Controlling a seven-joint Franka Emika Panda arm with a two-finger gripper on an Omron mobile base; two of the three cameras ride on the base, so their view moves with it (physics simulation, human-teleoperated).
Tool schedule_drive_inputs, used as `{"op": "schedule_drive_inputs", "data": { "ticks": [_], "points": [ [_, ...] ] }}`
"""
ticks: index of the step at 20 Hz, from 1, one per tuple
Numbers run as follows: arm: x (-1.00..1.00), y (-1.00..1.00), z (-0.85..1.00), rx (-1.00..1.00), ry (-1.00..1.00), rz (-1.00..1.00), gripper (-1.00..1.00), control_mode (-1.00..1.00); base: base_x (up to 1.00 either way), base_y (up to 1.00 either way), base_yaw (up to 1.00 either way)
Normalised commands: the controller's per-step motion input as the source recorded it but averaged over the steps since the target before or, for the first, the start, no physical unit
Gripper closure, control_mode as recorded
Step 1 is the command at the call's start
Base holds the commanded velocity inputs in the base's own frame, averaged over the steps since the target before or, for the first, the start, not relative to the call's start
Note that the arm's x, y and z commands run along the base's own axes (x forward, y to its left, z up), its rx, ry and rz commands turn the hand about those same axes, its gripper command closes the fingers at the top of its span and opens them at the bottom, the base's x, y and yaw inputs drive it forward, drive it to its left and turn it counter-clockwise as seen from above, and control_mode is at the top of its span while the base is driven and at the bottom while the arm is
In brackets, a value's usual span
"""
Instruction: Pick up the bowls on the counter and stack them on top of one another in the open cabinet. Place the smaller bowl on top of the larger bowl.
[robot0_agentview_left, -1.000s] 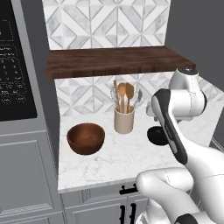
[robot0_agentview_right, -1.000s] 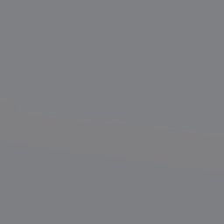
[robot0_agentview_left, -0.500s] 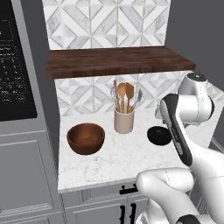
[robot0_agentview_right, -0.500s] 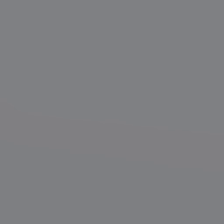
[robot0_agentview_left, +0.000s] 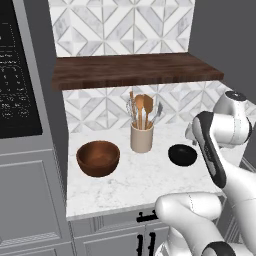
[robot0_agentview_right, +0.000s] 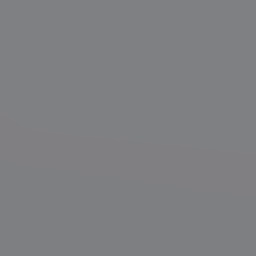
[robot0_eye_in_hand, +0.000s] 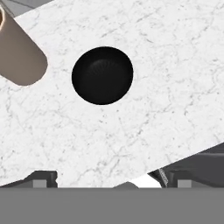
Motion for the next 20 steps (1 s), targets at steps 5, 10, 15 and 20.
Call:
{"op": "schedule_drive_inputs", "data": {
  "ticks": [5, 10, 15, 20],
  "points": [
    [0.36, -0.12, -0.27, 0.0, 0.0, 0.0, -1.0, -1.0, 0.0, 0.0, 0.0],
    [0.37, -0.18, -0.22, 0.02, 0.01, 0.0, -1.0, -1.0, 0.0, 0.0, 0.0],
    [0.27, -0.27, -0.19, 0.05, 0.0, 0.0, -1.0, -1.0, 0.0, 0.0, 0.0],
    [0.37, -0.03, -0.24, 0.03, 0.0, 0.0, -1.0, -1.0, 0.0, 0.0, 0.0]
  ]
}}
